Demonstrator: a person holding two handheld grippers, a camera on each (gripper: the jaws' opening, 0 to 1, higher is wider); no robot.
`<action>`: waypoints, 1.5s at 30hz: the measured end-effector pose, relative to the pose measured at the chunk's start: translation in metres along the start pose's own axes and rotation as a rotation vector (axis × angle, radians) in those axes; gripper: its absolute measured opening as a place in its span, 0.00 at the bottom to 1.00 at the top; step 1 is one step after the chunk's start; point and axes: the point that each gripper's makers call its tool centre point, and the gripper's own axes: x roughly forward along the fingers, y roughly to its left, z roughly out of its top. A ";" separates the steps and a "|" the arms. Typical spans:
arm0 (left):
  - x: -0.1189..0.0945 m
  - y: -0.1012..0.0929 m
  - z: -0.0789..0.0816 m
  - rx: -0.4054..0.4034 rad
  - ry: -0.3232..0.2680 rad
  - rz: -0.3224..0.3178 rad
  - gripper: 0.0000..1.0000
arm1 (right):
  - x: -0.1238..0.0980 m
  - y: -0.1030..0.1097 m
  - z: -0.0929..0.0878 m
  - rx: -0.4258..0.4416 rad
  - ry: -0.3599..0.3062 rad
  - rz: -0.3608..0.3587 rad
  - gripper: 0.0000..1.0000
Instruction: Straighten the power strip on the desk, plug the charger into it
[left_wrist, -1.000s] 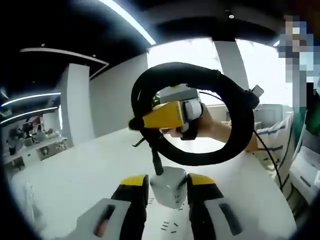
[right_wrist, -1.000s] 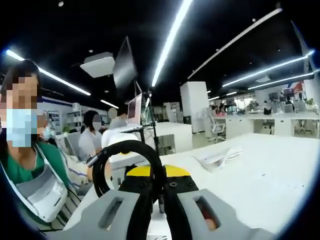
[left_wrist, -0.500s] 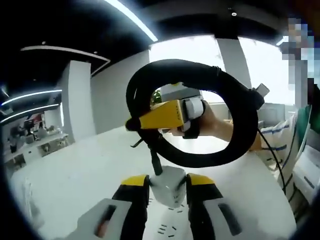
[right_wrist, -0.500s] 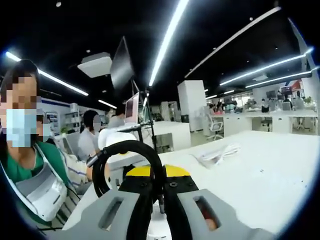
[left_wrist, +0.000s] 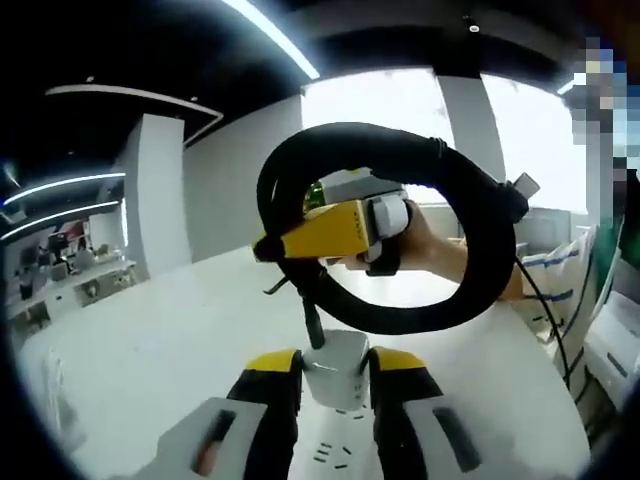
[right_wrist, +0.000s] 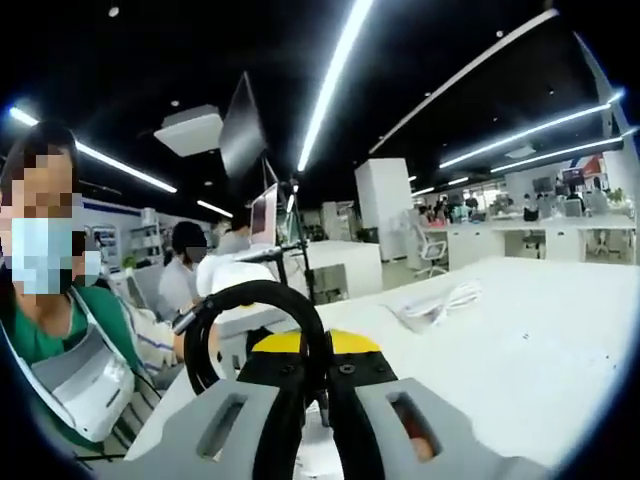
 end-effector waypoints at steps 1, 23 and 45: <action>-0.001 0.000 0.000 0.002 0.000 -0.002 0.26 | 0.001 0.001 0.000 -0.001 0.001 0.002 0.05; 0.002 0.000 -0.007 0.025 0.024 -0.010 0.26 | 0.002 0.000 -0.008 -0.017 0.018 0.000 0.05; 0.004 0.004 -0.009 0.044 0.038 0.007 0.26 | 0.001 0.000 -0.011 -0.111 0.064 -0.030 0.07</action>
